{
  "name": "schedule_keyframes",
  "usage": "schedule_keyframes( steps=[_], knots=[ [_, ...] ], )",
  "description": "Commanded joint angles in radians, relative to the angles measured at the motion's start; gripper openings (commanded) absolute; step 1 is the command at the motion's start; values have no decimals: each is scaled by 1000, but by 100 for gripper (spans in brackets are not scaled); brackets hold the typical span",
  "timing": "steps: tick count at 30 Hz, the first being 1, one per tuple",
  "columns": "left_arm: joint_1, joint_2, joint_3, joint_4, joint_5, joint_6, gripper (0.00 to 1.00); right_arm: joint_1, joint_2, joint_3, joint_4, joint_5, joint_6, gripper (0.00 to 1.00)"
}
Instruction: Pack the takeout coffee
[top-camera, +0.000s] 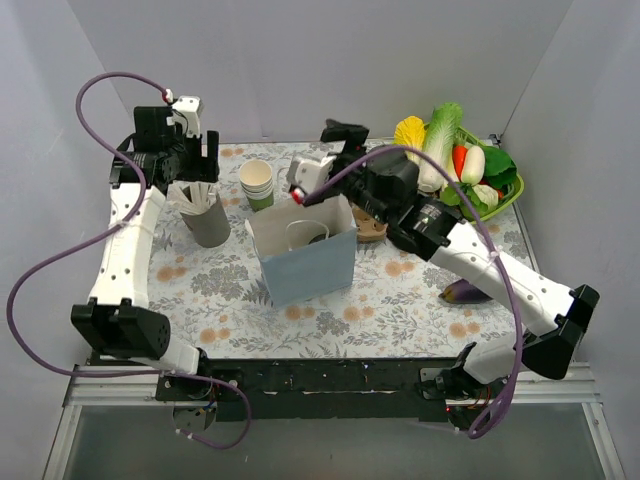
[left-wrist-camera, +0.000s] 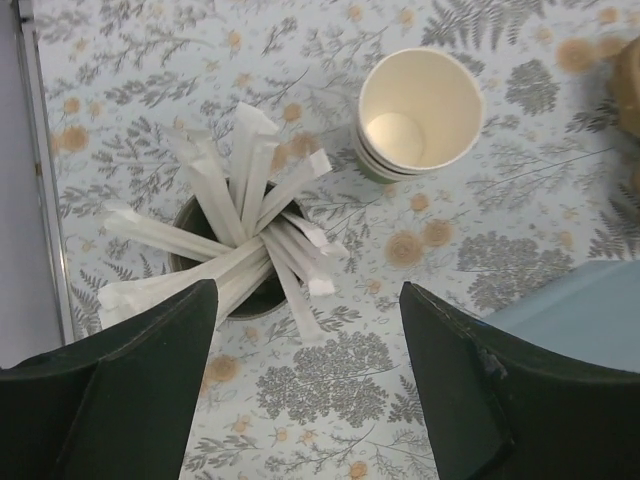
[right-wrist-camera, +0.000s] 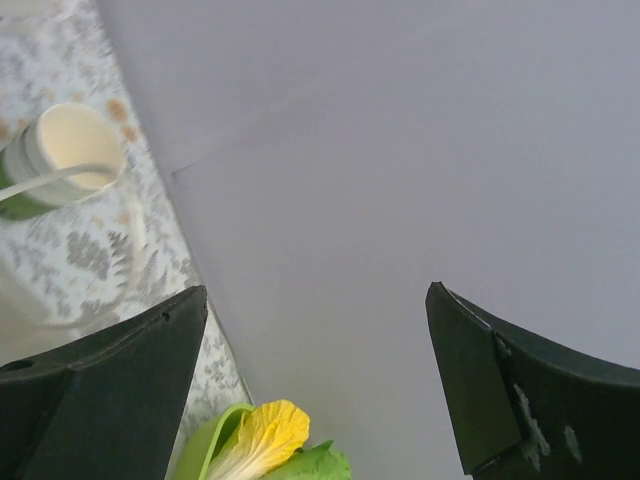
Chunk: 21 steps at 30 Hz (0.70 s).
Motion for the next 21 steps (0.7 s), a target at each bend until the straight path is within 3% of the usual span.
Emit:
schedule_keyframes(
  steps=[1,13,21],
  knots=[
    [17,83,69,-37,-121,-12,72,-58,-16,168,141,22,273,98],
    [185,405,455,-118,-104,57,53,-72,-126,24,102,11,305,98],
    [285,369,410,-212,-17,99,58,-95,-183,-59,104,-16,350,98]
  ],
)
